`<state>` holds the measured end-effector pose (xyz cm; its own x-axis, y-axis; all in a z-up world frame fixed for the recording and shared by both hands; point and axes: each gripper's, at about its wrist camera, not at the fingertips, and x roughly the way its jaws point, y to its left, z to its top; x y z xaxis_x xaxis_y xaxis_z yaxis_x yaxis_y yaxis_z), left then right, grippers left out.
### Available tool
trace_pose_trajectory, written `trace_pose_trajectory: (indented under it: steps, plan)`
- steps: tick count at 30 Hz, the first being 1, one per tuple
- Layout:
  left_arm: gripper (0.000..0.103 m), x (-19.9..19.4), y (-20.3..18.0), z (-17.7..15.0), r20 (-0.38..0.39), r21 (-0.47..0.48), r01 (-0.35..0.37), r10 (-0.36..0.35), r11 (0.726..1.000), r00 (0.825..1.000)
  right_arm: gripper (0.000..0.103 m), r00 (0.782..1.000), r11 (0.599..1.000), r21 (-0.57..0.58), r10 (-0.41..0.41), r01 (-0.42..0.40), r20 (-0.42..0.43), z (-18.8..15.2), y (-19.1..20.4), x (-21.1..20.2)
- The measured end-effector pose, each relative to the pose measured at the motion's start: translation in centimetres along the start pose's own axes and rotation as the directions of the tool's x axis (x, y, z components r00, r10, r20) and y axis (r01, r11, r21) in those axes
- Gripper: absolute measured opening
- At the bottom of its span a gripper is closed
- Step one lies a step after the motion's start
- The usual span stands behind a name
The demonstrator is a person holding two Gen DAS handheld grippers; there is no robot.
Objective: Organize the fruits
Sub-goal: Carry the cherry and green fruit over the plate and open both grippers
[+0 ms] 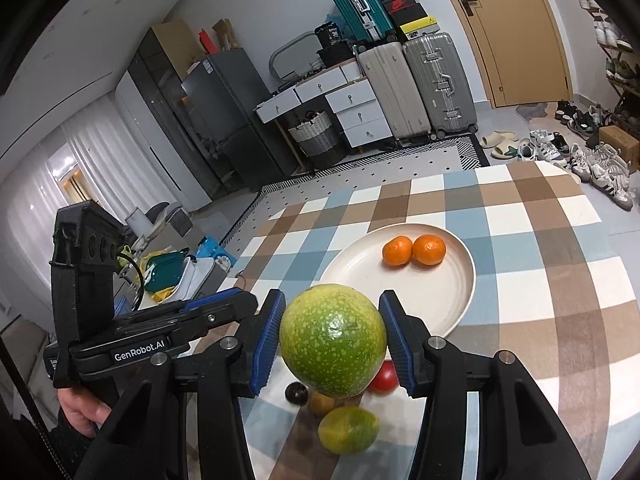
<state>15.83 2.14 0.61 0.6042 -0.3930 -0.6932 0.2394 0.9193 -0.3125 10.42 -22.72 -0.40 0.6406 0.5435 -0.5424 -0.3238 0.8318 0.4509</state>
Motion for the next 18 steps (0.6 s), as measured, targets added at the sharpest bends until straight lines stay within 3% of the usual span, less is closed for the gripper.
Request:
trace_pose_trajectory:
  steps: [5,8,18]
  plan:
    - [0.023,2.8,-0.7,0.5,-0.004,0.066,0.026,-0.026,0.997,1.0,0.049,1.0,0.999,0.036,0.008,-0.007,-0.015,0.0,-1.3,2.2]
    - [0.023,4.6,-1.0,0.5,-0.015,0.106,0.008,-0.007,0.994,1.0,0.049,0.999,0.999,0.047,-0.003,0.005,-0.032,-0.2,-2.1,3.4]
    - [0.023,9.7,-0.2,0.5,-0.086,0.116,0.035,-0.025,0.993,0.996,0.049,0.995,0.996,0.078,-0.044,0.051,-0.087,-1.4,-4.9,6.8]
